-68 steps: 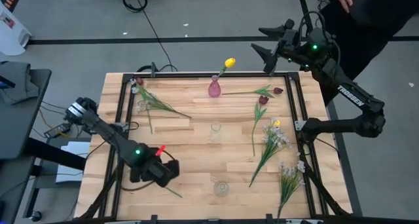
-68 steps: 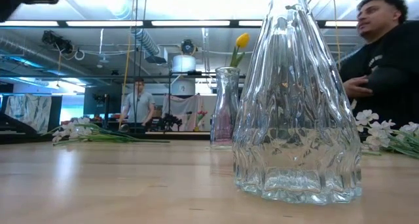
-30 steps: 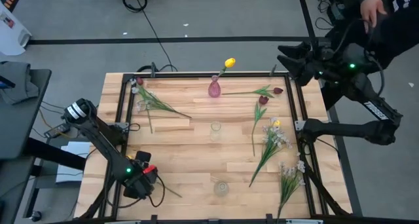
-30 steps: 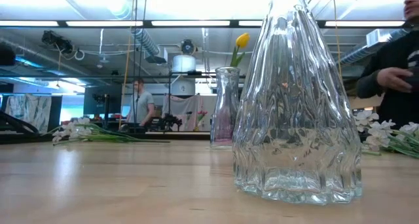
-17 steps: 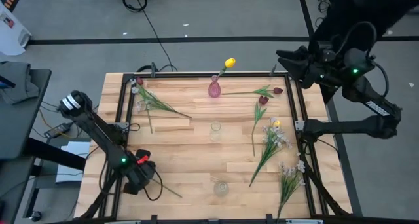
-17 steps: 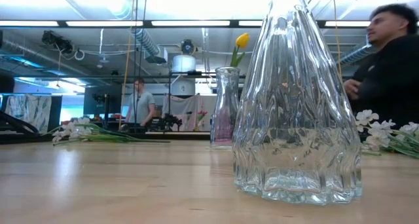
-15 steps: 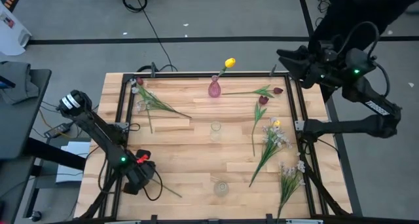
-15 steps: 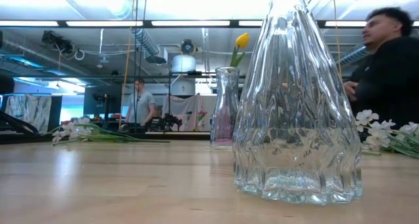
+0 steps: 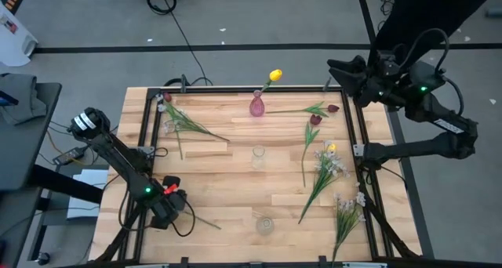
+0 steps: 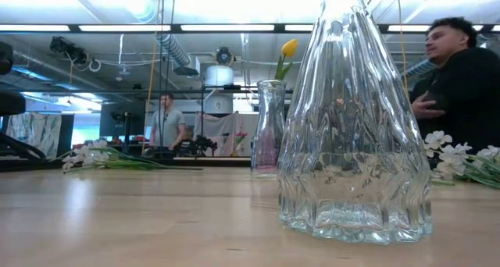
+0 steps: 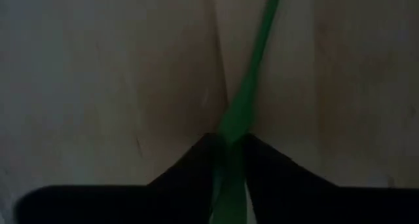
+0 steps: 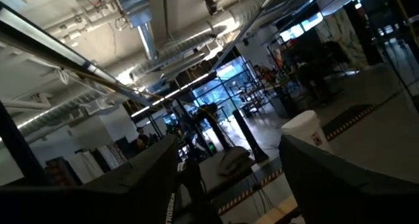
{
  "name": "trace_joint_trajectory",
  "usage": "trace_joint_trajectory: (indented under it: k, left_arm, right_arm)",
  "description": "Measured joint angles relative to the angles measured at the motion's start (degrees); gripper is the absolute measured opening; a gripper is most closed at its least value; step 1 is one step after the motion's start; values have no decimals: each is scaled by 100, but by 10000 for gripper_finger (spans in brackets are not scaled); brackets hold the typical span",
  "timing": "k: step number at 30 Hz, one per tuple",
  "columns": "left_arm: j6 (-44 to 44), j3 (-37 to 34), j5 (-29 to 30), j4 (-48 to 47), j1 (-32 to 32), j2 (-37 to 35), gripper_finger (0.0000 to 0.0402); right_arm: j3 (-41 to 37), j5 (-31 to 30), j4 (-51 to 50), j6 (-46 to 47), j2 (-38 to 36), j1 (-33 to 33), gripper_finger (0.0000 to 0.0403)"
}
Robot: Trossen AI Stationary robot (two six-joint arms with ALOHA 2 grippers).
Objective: Sort flowers into vase by color
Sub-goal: Put the yellow flower into the pink transparent vase
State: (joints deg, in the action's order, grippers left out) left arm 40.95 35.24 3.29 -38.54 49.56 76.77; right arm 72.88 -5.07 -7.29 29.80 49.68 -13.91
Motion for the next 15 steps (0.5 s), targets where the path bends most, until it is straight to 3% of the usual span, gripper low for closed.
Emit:
trace_joint_trajectory:
  k: [4, 15]
  left_arm:
    - [20, 0, 10, 8, -35, 0, 12]
    - [276, 394, -232, -149, -707, 4, 4]
  right_arm:
    - [0, -6, -1, 6, 58, 4, 276]
    - [0, 181, -42, -205, 104, 4, 276]
